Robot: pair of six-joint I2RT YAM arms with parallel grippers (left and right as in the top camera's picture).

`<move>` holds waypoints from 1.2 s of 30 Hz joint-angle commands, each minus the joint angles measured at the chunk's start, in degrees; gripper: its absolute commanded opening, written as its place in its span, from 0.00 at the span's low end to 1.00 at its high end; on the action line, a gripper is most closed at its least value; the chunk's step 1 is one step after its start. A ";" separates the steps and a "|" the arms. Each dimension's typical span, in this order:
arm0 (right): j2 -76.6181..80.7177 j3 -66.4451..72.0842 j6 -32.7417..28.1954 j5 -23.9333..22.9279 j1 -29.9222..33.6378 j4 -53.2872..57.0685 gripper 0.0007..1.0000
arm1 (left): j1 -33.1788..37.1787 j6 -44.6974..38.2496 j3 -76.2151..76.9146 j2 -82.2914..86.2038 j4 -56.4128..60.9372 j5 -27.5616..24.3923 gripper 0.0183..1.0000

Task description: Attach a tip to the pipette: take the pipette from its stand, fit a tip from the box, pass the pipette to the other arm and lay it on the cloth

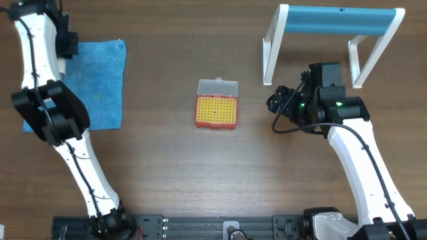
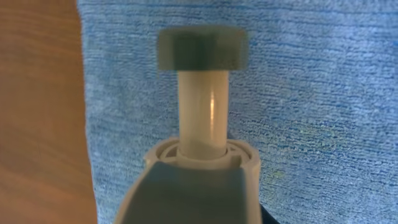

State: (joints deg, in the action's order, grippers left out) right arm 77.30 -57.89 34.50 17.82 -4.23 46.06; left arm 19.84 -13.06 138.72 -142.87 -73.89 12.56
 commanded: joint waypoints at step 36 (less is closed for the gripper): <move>-0.48 -0.33 1.90 -0.87 -0.02 -0.13 0.90 | 1.86 -2.21 1.36 -10.01 0.85 -10.19 0.90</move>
State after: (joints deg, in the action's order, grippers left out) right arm 77.30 -57.89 35.55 17.65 -4.23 46.06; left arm 21.82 -16.71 139.13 -151.33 -72.99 3.01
